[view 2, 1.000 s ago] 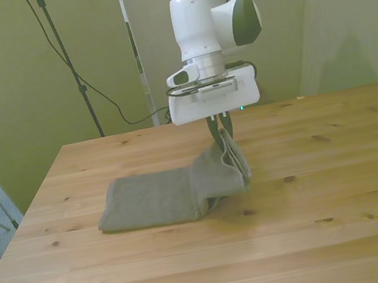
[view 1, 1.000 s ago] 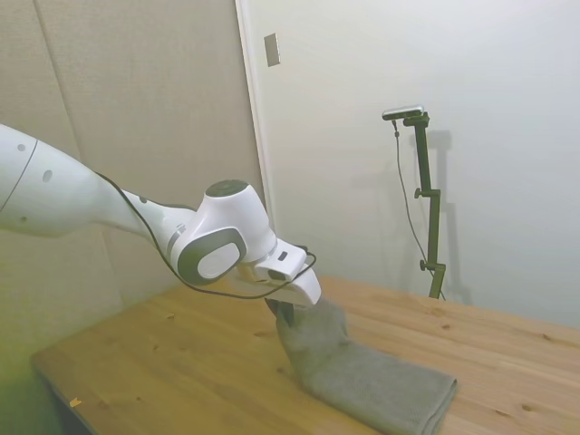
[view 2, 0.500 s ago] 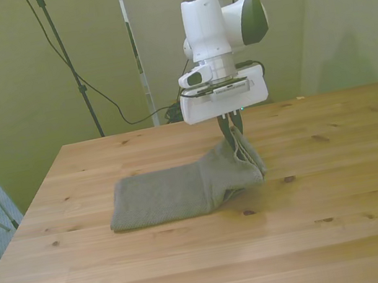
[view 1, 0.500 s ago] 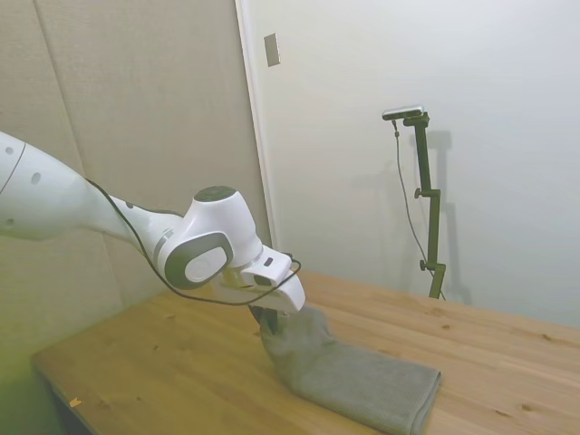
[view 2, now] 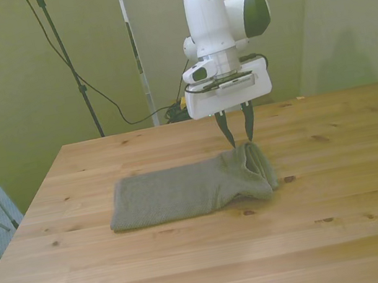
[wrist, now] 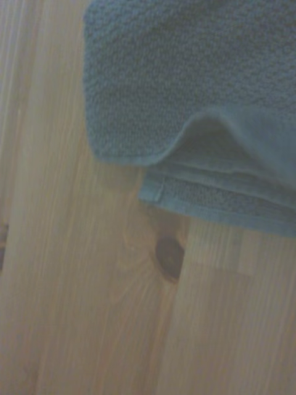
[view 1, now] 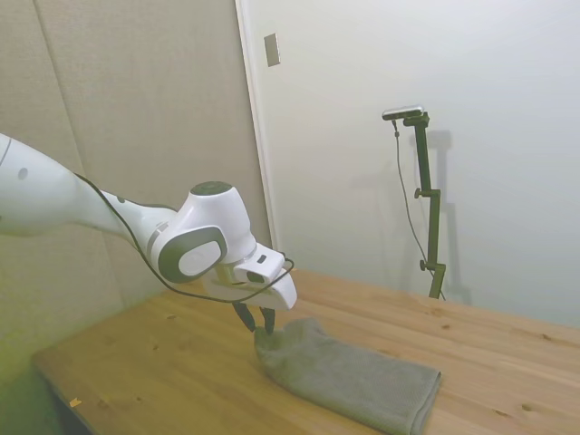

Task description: Unfold the towel

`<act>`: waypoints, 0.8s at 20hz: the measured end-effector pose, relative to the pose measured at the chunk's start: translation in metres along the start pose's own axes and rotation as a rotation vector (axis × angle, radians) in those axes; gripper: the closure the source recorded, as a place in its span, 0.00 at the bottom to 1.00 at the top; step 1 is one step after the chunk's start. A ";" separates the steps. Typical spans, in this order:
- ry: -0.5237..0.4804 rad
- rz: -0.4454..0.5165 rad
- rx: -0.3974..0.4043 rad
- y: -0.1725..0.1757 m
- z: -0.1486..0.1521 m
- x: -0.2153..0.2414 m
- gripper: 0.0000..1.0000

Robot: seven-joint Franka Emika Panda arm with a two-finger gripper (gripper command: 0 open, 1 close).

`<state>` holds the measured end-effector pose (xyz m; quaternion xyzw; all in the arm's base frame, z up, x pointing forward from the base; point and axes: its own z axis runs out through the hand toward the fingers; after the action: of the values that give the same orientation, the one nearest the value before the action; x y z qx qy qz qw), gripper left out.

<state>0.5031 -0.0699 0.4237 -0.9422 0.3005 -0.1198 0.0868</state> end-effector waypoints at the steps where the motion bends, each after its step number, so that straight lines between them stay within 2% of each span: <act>1: -0.004 -0.009 0.004 -0.004 -0.006 -0.004 0.00; 5: -0.033 -0.040 0.014 -0.016 -0.028 -0.021 0.00; 9: -0.096 -0.078 -0.012 -0.026 -0.047 -0.046 0.00; 16: -0.205 -0.126 -0.081 -0.044 -0.055 -0.084 0.00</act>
<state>0.4450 0.0101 0.4721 -0.9693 0.2350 -0.0158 0.0712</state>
